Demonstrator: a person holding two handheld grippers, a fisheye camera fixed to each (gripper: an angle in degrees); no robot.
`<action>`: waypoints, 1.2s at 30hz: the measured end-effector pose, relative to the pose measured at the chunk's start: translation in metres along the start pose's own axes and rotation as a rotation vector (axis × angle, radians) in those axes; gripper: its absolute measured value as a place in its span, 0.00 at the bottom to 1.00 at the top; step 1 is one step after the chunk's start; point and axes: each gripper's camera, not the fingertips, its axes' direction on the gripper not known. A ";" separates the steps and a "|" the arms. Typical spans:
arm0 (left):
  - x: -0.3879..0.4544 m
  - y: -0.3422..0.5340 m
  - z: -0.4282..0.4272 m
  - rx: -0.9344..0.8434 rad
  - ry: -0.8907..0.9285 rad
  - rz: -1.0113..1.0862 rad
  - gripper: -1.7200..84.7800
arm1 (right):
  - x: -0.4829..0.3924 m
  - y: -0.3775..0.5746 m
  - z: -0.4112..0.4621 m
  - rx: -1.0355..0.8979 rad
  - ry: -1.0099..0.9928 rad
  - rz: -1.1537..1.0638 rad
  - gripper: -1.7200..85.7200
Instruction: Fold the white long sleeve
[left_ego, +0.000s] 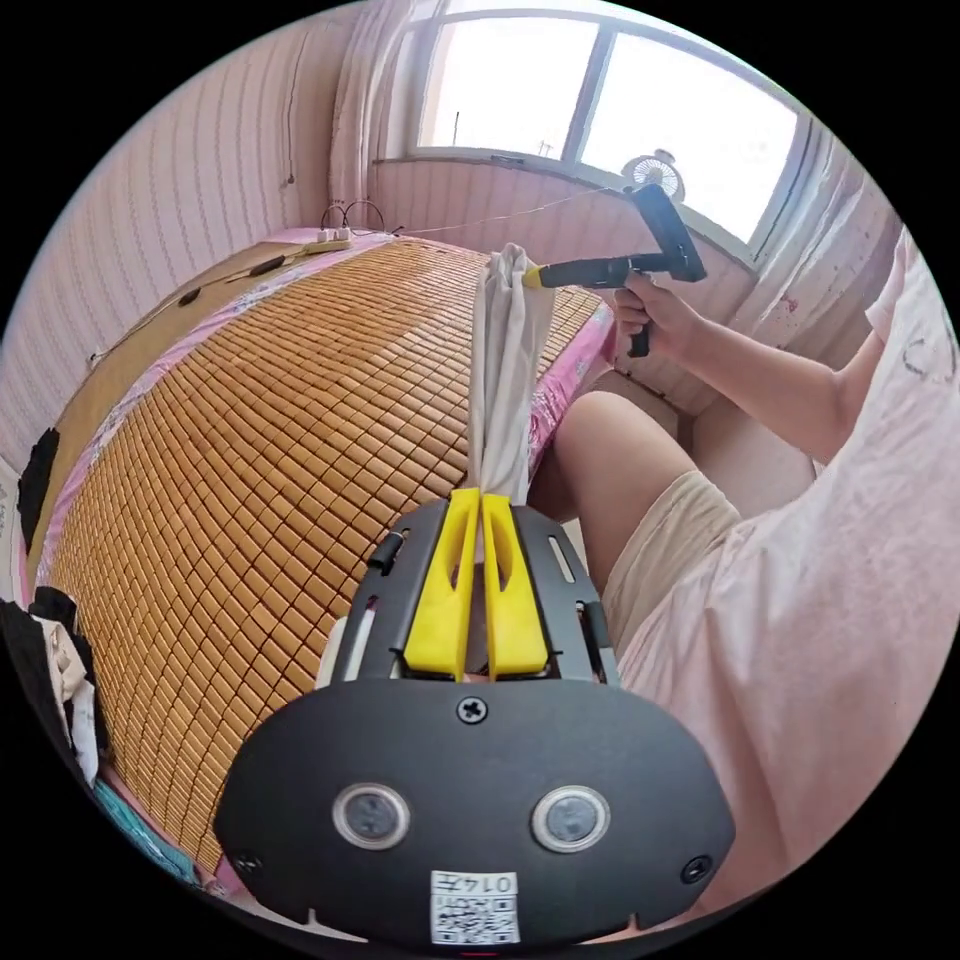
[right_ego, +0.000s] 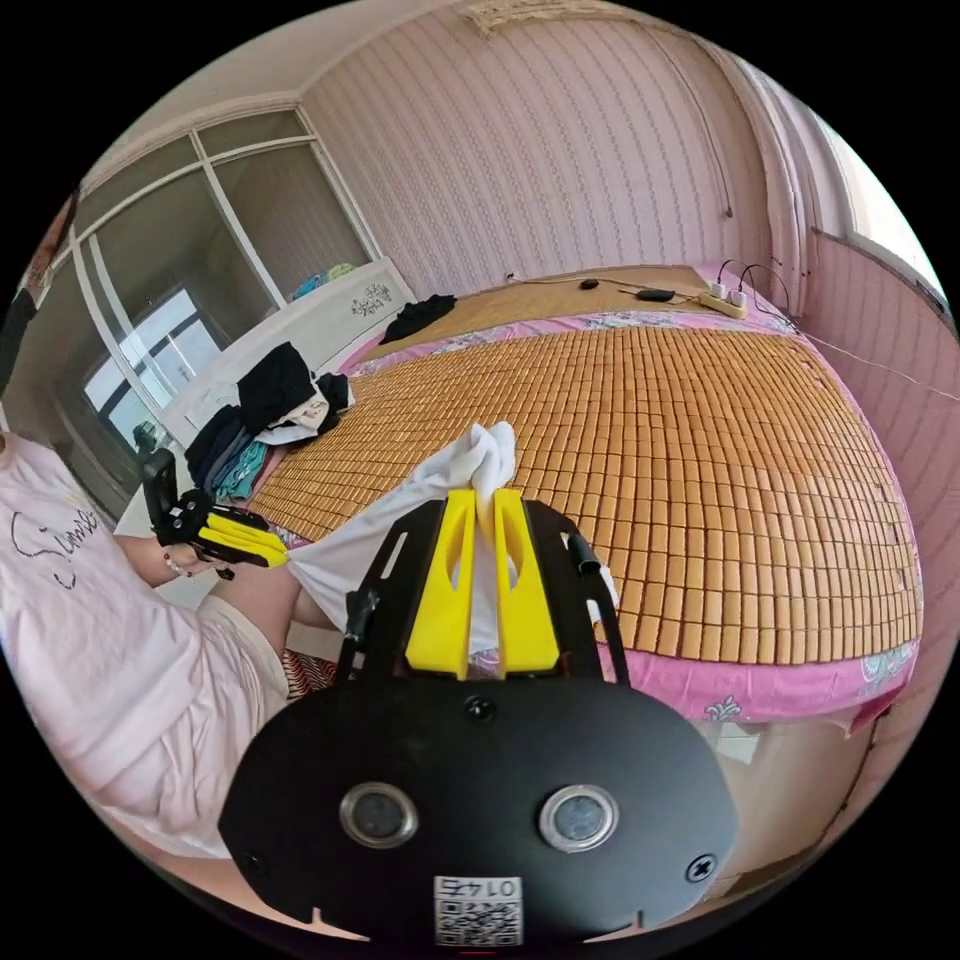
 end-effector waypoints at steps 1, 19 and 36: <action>0.003 -0.008 -0.003 0.007 0.010 0.020 0.01 | 0.004 0.012 -0.024 0.039 0.029 0.026 0.05; -0.025 -0.364 0.235 -0.104 0.171 -0.092 0.01 | 0.315 -0.069 -0.115 -0.254 0.551 0.520 0.11; -0.041 0.083 -0.061 0.011 -0.152 -0.464 0.02 | -0.011 0.061 0.000 -0.302 0.220 0.268 0.12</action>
